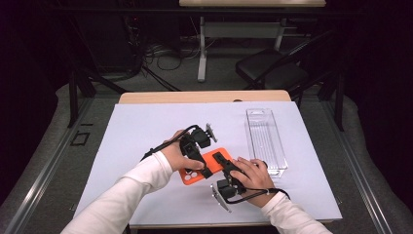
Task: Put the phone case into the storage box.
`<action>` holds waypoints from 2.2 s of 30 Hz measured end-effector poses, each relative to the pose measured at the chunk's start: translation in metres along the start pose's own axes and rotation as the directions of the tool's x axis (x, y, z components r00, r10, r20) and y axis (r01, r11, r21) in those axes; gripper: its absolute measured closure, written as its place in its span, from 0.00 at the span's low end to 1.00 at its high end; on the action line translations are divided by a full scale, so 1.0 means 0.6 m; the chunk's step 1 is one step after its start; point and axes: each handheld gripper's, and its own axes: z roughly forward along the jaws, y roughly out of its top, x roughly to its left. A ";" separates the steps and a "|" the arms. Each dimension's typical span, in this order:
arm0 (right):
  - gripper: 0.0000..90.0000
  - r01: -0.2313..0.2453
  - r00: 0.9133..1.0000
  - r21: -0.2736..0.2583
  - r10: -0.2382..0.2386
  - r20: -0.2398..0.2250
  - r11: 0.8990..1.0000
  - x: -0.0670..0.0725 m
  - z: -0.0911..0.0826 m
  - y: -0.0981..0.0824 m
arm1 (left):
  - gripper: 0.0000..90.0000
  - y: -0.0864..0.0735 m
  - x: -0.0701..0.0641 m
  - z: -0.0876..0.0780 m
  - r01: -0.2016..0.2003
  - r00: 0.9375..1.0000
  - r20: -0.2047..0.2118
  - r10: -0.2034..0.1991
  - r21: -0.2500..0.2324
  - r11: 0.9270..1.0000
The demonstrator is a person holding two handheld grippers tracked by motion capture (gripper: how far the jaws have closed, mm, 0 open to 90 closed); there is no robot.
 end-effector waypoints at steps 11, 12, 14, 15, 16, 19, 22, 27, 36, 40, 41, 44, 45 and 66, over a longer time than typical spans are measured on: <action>0.96 0.029 0.999 -0.009 -0.029 0.038 1.000 0.002 -0.001 0.000 | 0.17 -0.003 -0.003 -0.001 -0.004 1.000 -0.009 0.004 -0.012 1.000; 0.97 0.029 0.999 -0.009 -0.029 0.038 1.000 0.003 -0.001 0.000 | 0.17 -0.003 -0.003 -0.001 -0.003 1.000 -0.011 0.003 -0.013 1.000; 0.97 0.031 0.999 -0.009 -0.031 0.039 0.999 0.003 -0.001 0.000 | 0.17 -0.003 -0.004 -0.001 -0.004 1.000 -0.016 0.003 -0.016 1.000; 0.97 0.024 0.999 -0.005 -0.024 0.038 1.000 0.003 -0.001 0.000 | 0.17 -0.003 -0.005 -0.002 -0.004 1.000 -0.016 0.003 -0.016 1.000; 0.97 0.027 0.999 -0.008 -0.027 0.039 1.000 0.003 -0.001 -0.001 | 0.17 -0.003 -0.005 -0.002 -0.004 1.000 -0.018 0.003 -0.018 1.000; 0.97 0.020 0.999 -0.003 -0.020 0.040 1.000 0.002 -0.002 -0.001 | 0.16 -0.004 -0.008 -0.002 -0.010 0.999 -0.032 0.009 -0.030 1.000; 0.97 0.017 0.999 -0.002 -0.017 0.035 1.000 0.003 -0.001 -0.002 | 0.15 -0.004 -0.010 -0.004 -0.024 0.998 -0.055 0.023 -0.029 0.999; 0.96 0.012 0.999 0.002 -0.012 0.030 1.000 0.005 -0.001 -0.004 | 0.11 -0.007 -0.010 -0.007 -0.028 0.997 -0.067 0.025 -0.036 0.999; 0.96 -0.002 1.000 0.030 0.001 0.020 1.000 0.006 -0.001 -0.017 | 0.14 -0.021 -0.009 -0.022 -0.022 0.997 -0.073 0.017 -0.064 0.998; 0.96 -0.001 1.000 0.040 0.000 0.019 0.999 0.006 -0.003 -0.024 | 0.15 -0.029 -0.009 -0.027 -0.024 0.997 -0.077 0.018 -0.072 0.997; 0.96 -0.007 1.000 0.041 0.006 0.017 0.999 0.006 -0.003 -0.025 | 0.15 -0.030 -0.009 -0.029 -0.025 0.997 -0.079 0.019 -0.072 0.997; 0.96 -0.035 0.999 0.047 0.034 0.021 0.998 0.007 -0.005 -0.029 | 0.17 -0.039 -0.007 -0.038 -0.015 0.996 -0.089 0.007 -0.092 0.996; 0.96 -0.021 1.000 0.051 0.020 0.016 0.999 0.005 -0.006 -0.031 | 0.17 -0.042 -0.006 -0.040 -0.009 0.996 -0.092 0.000 -0.100 0.995; 0.96 -0.055 0.998 0.069 0.054 0.011 0.996 0.002 -0.012 -0.043 | 0.18 -0.077 0.011 -0.069 0.024 0.996 -0.081 -0.036 -0.145 0.989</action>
